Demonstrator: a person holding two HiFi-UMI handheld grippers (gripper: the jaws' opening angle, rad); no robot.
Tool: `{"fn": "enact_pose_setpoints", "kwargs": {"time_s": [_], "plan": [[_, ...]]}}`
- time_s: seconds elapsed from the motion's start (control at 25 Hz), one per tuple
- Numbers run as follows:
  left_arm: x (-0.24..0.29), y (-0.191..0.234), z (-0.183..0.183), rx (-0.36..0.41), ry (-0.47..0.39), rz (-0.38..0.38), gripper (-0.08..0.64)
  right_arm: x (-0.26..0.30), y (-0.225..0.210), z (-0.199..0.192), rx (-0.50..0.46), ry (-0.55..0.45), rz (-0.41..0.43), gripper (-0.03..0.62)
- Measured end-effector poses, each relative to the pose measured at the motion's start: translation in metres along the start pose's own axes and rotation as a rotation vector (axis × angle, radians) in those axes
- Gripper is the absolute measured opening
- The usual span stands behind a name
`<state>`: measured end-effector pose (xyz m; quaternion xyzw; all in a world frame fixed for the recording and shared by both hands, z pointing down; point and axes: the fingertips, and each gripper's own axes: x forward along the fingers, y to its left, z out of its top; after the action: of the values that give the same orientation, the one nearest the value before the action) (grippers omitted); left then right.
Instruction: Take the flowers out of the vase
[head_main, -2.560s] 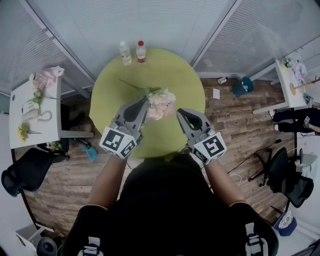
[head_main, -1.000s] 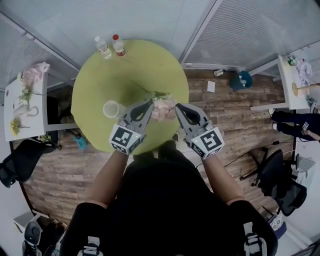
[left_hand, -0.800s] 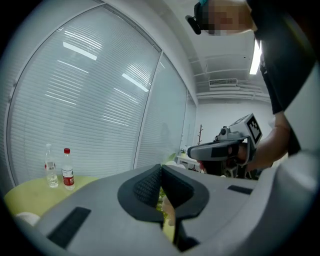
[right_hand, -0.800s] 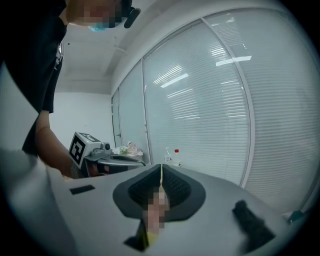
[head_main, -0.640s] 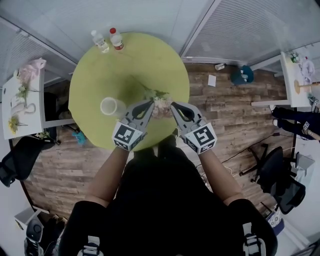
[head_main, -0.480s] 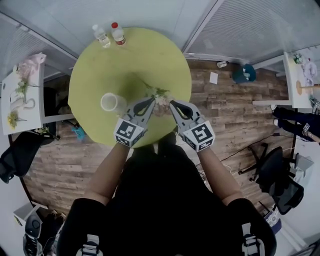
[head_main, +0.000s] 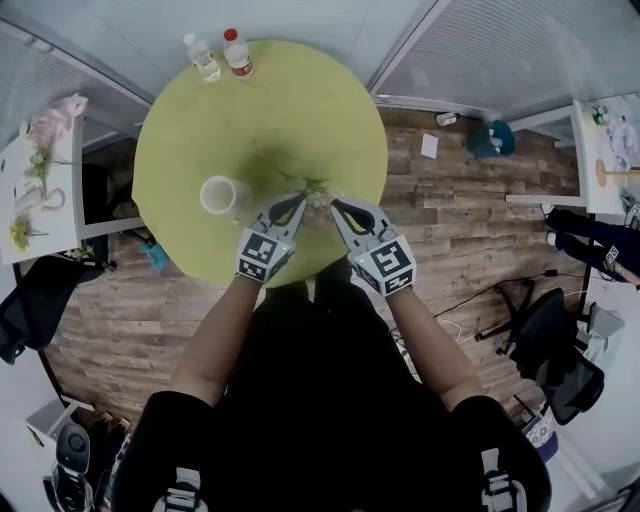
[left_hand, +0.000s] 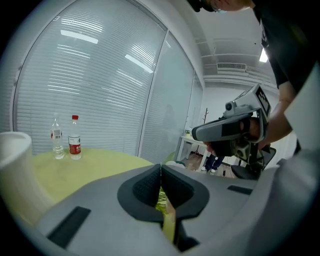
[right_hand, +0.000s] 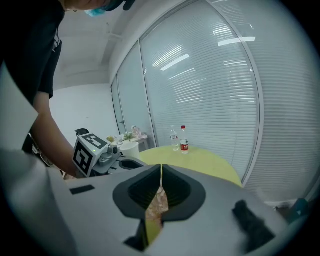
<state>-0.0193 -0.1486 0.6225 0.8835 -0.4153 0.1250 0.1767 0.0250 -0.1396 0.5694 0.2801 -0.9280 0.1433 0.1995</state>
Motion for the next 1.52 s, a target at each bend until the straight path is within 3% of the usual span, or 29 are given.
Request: {"fn": "enact_pose_setpoints", "kwargs": {"time_s": [0.64, 1.04, 1.16, 1.28, 1.52], "plan": [[0.020, 0.014, -0.061, -0.043, 0.099, 0.026, 0.014, 0.039, -0.006, -0.069, 0.082, 0.081, -0.002, 0.020], [0.022, 0.011, -0.074, -0.069, 0.124, 0.000, 0.015, 0.039, -0.005, -0.078, 0.102, 0.097, 0.002, 0.020], [0.021, 0.010, -0.070, -0.072, 0.117, -0.005, 0.027, 0.037, -0.006, -0.078, 0.101, 0.095, 0.003, 0.020], [0.015, 0.009, -0.058, -0.074, 0.091, -0.004, 0.083, 0.033, -0.006, -0.073, 0.099, 0.086, 0.002, 0.020], [-0.005, 0.004, -0.015, -0.057, 0.011, -0.004, 0.092, 0.021, -0.003, -0.051, 0.079, 0.054, 0.011, 0.020]]}}
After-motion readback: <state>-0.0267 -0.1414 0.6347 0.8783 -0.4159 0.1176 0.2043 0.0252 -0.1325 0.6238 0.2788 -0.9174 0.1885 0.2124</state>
